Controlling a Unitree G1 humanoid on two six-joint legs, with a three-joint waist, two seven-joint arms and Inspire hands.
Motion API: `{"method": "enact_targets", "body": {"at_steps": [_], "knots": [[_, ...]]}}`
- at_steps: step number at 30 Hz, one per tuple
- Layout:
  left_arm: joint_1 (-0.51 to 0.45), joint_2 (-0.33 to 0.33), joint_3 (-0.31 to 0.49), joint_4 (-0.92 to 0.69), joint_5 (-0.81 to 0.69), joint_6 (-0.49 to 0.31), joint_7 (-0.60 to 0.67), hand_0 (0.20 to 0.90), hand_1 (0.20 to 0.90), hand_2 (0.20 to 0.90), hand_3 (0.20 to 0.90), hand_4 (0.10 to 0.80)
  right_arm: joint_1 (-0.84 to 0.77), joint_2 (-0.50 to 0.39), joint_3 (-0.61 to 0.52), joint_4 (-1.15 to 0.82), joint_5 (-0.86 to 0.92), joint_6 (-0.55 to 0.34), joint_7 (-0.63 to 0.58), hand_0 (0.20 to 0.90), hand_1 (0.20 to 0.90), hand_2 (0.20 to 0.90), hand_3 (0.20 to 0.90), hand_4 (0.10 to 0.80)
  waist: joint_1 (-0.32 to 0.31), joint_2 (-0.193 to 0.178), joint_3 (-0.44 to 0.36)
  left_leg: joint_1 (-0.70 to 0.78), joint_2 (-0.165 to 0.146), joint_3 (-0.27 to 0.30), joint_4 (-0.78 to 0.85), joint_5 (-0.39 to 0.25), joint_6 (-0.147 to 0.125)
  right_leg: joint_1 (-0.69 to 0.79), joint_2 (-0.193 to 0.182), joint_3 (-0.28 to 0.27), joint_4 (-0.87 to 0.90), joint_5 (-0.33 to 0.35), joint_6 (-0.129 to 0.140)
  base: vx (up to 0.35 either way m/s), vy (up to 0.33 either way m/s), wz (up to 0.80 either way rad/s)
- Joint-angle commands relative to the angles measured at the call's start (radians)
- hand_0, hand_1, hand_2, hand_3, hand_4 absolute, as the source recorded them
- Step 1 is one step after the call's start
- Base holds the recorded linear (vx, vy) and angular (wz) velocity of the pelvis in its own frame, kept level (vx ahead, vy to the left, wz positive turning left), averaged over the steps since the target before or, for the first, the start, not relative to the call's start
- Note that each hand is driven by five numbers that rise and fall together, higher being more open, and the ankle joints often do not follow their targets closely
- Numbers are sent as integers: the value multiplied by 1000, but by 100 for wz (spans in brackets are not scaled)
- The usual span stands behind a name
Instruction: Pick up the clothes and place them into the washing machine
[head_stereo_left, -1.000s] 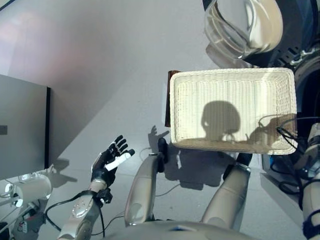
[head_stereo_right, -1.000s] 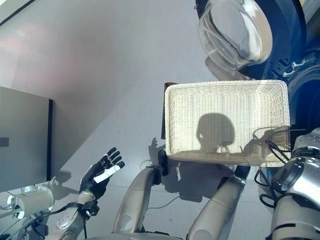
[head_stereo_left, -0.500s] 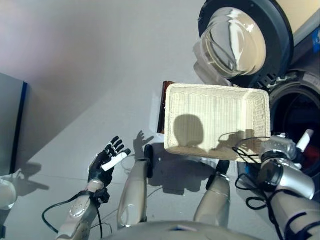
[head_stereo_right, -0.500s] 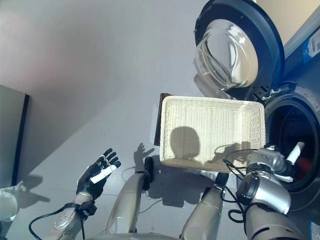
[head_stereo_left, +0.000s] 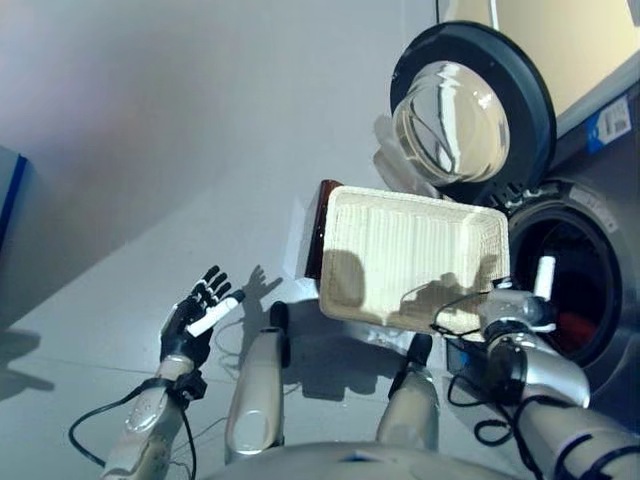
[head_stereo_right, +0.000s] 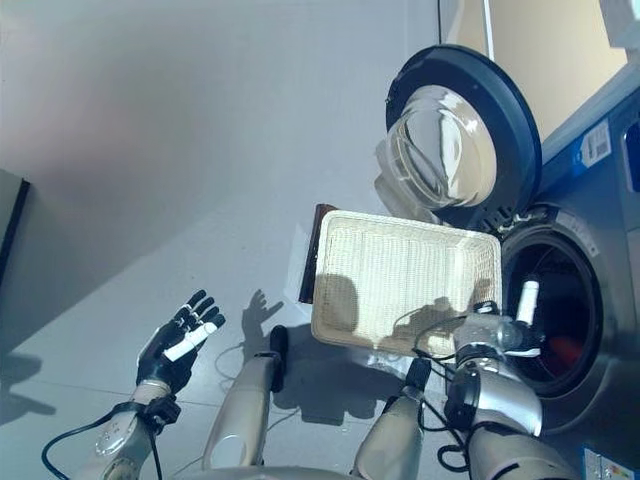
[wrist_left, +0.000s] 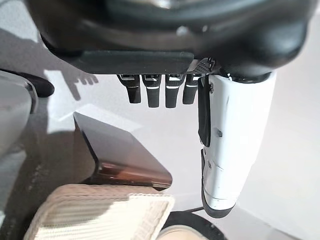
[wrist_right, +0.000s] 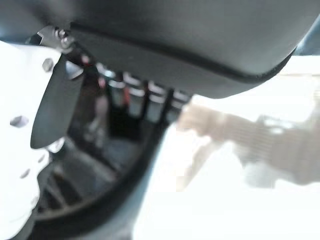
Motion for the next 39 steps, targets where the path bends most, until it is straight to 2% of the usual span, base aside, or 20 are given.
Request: {"method": "enact_targets", "body": {"at_steps": [1,3,6,10,18,27,30,35,39], "knots": [[32,-5,85,-41,39,-66,-12,900,900,900,900,800,91,16,57,-102,-115,-21,40,900,900,900,900,800,13,-41,-42,78,45,-16,-205,115,-51,52,-17,-11,-6,18,8,87,-35,-6],[30,-37,103,-6,61,-61,-12,900,900,900,900,800,190,79,122,-163,-201,-9,62,900,900,900,900,800,0,-63,-53,126,65,-11,-212,114,-52,90,-7,-15,-20,23,9,134,-44,-10],[30,-61,120,38,88,-59,-11,900,900,900,900,800,258,111,141,-214,-243,-7,72,900,900,900,900,800,-14,-74,-62,170,74,-5,-223,110,-54,122,4,-16,-35,24,10,115,-21,-15],[2,-119,146,184,175,-48,1,900,900,900,900,800,395,164,184,-293,-280,15,135,900,900,900,900,800,-34,-89,-99,266,91,18,-259,105,-59,187,22,-16,-73,29,12,145,-6,-18],[3,-162,186,241,231,-62,-31,900,900,900,900,800,527,137,268,-338,-489,88,195,900,900,900,900,800,-49,-97,-161,406,114,52,-331,106,-61,282,43,-11,-91,11,14,116,-4,-15],[20,-196,189,275,290,-71,-44,900,900,900,900,800,619,107,327,-373,-658,126,231,900,900,900,900,800,-75,-94,-226,518,124,97,-432,134,-68,333,62,-5,-113,0,17,63,2,-11],[15,-201,183,290,312,-72,-47,900,900,900,900,800,623,97,360,-325,-762,154,213,900,900,900,900,800,-78,-94,-242,539,128,107,-446,137,-70,344,67,-2,-121,0,18,5,-3,-3],[0,-212,173,290,324,-83,-38,900,900,900,900,800,618,68,457,-355,-957,188,193,900,900,900,900,800,-81,-88,-256,564,132,117,-452,138,-71,357,72,7,-124,-5,16,8,-2,-10],[-27,-216,137,320,342,-85,-30,900,900,900,900,800,558,38,545,-374,-1103,213,179,900,900,900,900,800,-78,-83,-266,583,132,123,-450,132,-69,370,73,12,-126,-8,16,17,6,-8]]}}
